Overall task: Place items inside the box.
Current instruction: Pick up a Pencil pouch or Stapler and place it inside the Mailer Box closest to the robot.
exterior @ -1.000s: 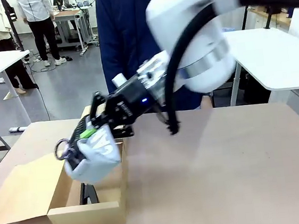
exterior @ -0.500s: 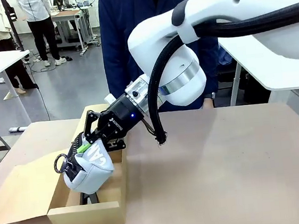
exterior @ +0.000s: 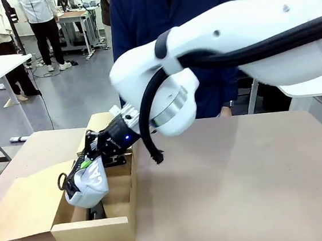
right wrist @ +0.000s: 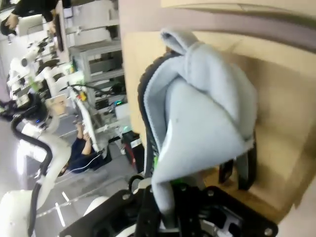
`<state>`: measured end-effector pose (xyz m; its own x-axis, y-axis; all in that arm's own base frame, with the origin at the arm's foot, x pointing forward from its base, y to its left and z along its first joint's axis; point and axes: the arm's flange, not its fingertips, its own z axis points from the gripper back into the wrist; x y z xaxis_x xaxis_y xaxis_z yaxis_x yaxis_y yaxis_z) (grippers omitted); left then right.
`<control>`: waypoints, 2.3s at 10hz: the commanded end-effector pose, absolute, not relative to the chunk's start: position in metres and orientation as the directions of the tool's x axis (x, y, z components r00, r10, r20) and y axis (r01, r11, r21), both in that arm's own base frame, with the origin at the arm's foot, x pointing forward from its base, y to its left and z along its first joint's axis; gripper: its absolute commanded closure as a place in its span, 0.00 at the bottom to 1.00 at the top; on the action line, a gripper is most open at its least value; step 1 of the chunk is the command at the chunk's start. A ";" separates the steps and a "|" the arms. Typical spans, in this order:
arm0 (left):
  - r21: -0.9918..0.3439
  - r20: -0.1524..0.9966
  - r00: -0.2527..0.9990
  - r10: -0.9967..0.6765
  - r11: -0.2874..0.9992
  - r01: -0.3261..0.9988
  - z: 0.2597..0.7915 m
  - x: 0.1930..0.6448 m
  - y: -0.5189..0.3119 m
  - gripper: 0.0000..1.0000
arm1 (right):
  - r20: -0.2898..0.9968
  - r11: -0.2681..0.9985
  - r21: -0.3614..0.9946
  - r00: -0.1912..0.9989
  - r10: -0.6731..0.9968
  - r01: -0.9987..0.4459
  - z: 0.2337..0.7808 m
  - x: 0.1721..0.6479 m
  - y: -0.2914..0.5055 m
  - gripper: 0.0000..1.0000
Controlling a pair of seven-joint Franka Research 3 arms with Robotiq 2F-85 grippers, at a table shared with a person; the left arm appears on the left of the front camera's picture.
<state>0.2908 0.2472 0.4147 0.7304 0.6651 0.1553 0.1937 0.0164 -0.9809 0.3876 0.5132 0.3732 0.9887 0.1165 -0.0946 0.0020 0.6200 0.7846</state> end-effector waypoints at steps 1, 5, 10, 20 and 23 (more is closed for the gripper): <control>-0.976 0.177 0.729 0.661 0.022 0.217 0.416 0.289 0.246 0.00 | -0.111 0.716 0.698 0.989 0.099 0.007 0.374 0.395 0.541 0.93; -0.976 0.177 0.729 0.661 0.022 0.217 0.416 0.289 0.246 0.00 | -0.130 0.795 0.606 0.989 0.076 0.019 0.353 0.401 0.560 0.93; -0.976 0.177 0.729 0.661 0.022 0.217 0.416 0.289 0.246 0.00 | -0.165 0.798 0.600 0.985 0.053 0.058 0.348 0.406 0.559 0.50; -0.976 0.177 0.729 0.661 0.022 0.217 0.416 0.289 0.246 0.00 | -0.139 0.745 0.666 0.988 0.066 0.044 0.376 0.396 0.518 0.00; -0.976 0.177 0.729 0.661 0.022 0.217 0.416 0.289 0.246 0.00 | -0.131 0.745 0.667 0.987 0.092 0.019 0.442 0.368 0.425 0.00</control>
